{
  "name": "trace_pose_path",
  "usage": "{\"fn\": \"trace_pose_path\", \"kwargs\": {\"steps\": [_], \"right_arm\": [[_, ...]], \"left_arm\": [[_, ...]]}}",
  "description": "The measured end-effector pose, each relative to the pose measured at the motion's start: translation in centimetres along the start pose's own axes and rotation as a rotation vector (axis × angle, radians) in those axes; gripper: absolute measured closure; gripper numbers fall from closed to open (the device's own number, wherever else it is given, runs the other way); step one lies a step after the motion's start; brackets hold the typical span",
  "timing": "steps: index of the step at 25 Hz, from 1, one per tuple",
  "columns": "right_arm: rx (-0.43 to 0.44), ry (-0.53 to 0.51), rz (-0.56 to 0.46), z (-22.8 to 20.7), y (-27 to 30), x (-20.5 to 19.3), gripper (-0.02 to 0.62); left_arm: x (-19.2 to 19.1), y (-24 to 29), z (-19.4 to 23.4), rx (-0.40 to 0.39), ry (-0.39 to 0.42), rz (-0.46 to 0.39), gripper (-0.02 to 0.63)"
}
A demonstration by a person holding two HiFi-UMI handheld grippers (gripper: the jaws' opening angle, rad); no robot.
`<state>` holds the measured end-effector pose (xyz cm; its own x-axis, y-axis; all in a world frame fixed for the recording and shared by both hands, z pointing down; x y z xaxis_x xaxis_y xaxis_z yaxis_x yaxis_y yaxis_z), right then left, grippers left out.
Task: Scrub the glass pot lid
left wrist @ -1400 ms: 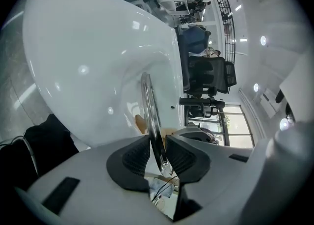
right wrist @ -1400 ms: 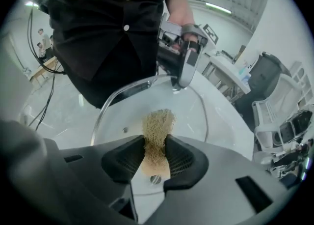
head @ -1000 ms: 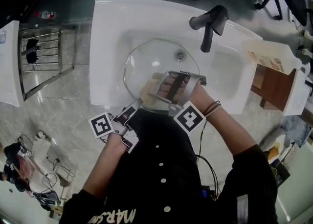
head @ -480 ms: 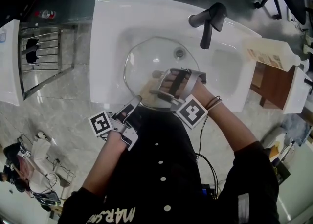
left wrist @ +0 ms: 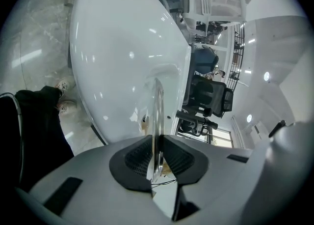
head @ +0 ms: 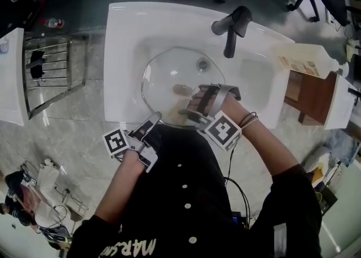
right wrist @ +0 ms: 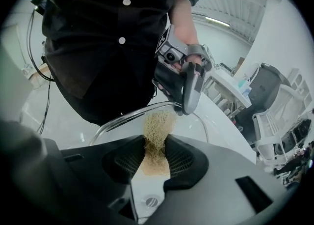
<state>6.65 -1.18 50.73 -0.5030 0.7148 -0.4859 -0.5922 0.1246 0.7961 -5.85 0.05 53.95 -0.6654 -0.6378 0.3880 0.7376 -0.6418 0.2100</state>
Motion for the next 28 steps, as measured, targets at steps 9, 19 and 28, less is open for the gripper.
{"fn": "trace_pose_path", "kwargs": {"steps": [9, 19, 28], "right_arm": [[0.183, -0.064, 0.056, 3.5, -3.1, -1.5, 0.459], [0.181, -0.117, 0.171, 5.1, -4.0, -2.6, 0.459], [-0.232, 0.208, 0.288, 1.2, -5.9, -2.0, 0.456]], "left_arm": [[0.1, 0.0, 0.1, 0.036, 0.000, 0.026, 0.525], [0.1, 0.0, 0.2, 0.044, 0.005, 0.057, 0.525], [-0.1, -2.2, -0.7, 0.156, 0.155, 0.252, 0.518]]}}
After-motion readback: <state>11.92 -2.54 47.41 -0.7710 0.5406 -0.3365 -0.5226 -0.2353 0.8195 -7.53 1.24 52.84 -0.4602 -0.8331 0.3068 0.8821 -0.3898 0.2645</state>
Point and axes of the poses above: the fingertips, and each gripper's own axes: y forward along the fingers, z to its left, x out of its top, the point moved 5 cm from there along -y, backward along the fingers, and after that the axes turned 7 degrees about -x, right-handed, at the moved point
